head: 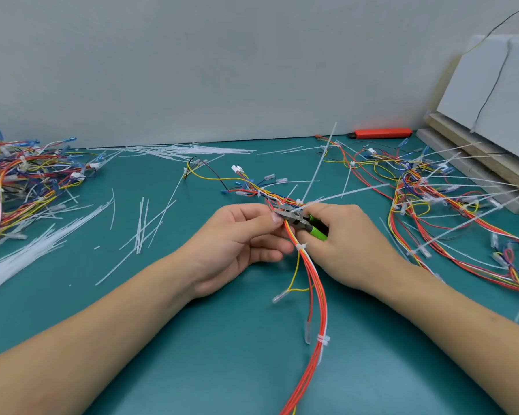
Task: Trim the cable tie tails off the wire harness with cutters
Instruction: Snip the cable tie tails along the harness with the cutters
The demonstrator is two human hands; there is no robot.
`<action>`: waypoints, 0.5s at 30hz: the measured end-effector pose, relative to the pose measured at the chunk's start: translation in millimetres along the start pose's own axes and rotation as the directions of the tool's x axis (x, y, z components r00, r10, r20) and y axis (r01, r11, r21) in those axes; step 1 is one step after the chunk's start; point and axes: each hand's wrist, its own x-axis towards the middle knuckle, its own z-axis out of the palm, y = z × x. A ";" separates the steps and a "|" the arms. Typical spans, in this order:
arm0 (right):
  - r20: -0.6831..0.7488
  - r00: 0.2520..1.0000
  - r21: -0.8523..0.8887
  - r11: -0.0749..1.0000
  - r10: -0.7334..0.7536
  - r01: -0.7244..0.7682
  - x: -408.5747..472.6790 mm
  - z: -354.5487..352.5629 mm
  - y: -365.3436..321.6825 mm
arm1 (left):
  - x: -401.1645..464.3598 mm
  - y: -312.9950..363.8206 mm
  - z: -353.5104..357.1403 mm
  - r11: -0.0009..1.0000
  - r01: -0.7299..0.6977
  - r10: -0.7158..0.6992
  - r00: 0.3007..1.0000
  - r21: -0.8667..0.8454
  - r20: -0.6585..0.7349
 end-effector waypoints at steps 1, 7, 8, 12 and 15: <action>0.000 1.000 -0.029 1.000 -0.002 0.002 -0.1 0.2 0.7 | -0.3 0.1 -0.1 1.000 -0.001 0.001 1.000 0.001 0.004; -0.016 1.000 -0.097 0.995 0.003 -0.005 -0.4 1.5 1.3 | -1.6 1.3 1.5 1.000 -0.005 0.005 1.000 -0.007 0.008; -0.022 1.000 -0.090 0.996 0.002 -0.004 -1.2 1.4 1.4 | -1.3 1.3 1.8 1.000 -0.006 0.006 1.000 -0.008 0.008; -0.042 0.999 -0.014 1.000 -0.016 0.015 -0.9 -0.2 -1.9 | -1.0 0.6 1.5 1.000 -0.006 0.006 1.000 -0.007 0.008; -0.061 0.997 -0.007 0.998 -0.056 0.056 0.4 -0.3 -3.5 | -0.8 0.3 1.4 1.000 -0.005 0.005 1.000 -0.005 0.009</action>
